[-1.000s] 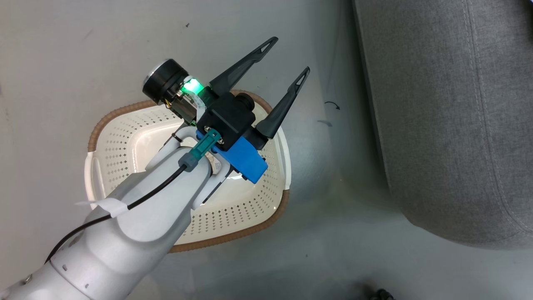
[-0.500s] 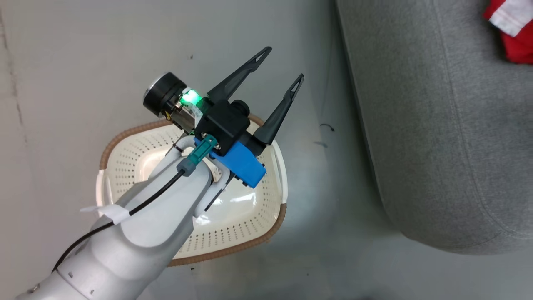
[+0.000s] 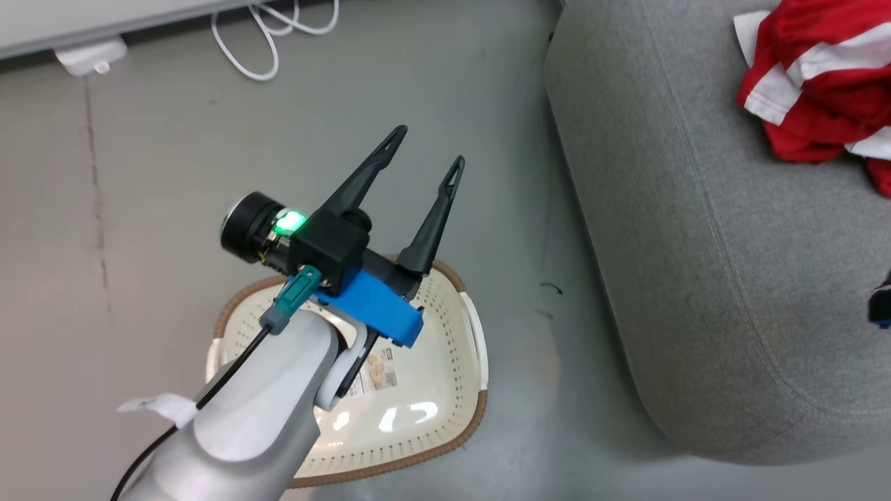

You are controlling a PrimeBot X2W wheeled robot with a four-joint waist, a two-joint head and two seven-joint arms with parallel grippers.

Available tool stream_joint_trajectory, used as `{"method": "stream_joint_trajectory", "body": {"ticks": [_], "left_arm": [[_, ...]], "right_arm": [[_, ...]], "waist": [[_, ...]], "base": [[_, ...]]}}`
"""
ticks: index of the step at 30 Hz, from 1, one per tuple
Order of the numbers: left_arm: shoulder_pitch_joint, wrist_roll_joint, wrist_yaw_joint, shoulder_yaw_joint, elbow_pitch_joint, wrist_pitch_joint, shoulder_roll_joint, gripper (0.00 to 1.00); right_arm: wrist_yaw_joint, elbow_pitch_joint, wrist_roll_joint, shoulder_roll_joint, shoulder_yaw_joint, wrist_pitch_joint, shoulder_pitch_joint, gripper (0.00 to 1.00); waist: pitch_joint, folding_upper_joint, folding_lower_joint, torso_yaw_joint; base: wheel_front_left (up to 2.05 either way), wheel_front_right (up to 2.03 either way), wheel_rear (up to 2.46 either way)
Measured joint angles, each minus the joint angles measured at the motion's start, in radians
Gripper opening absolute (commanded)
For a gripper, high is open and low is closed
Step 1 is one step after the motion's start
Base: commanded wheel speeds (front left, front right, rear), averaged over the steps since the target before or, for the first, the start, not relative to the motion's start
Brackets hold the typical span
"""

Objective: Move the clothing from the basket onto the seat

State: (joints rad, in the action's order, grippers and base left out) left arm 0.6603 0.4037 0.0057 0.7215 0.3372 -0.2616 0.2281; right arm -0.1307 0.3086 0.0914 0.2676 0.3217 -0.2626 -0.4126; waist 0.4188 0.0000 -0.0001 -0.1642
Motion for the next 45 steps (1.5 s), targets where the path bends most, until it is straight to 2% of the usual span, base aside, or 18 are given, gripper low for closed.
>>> {"method": "stream_joint_trajectory", "body": {"ticks": [8,23,32,45], "left_arm": [[-0.138,-0.025,0.012,-0.154,-0.053,0.0,-0.019,1.0],[-0.356,-0.105,-0.006,-0.447,-0.092,0.0,-0.058,1.0],[-0.467,-0.146,-0.037,-0.541,-0.086,0.0,-0.078,1.0],[-0.551,-0.189,-0.068,-0.604,-0.086,0.0,-0.12,1.0]], "right_arm": [[0.0,-0.115,0.009,-0.073,-0.081,0.0,0.106,1.0],[0.0,-0.165,0.006,-0.153,-0.211,0.0,0.197,1.0],[0.0,-0.162,-0.017,-0.186,-0.233,0.0,0.239,1.0],[0.0,-0.177,-0.02,-0.211,-0.235,0.0,0.332,1.0]], "waist": [[-0.102,0.0,-0.0001,0.05],[-0.247,0.0,-0.0001,0.183],[-0.322,0.0,0.0,0.221],[-0.394,0.0,0.0,0.242]], "base": [[0.0,0.0,0.0],[0.0,0.0,0.0],[0.0,0.0,0.0],[0.0,0.0,0.0]]}}
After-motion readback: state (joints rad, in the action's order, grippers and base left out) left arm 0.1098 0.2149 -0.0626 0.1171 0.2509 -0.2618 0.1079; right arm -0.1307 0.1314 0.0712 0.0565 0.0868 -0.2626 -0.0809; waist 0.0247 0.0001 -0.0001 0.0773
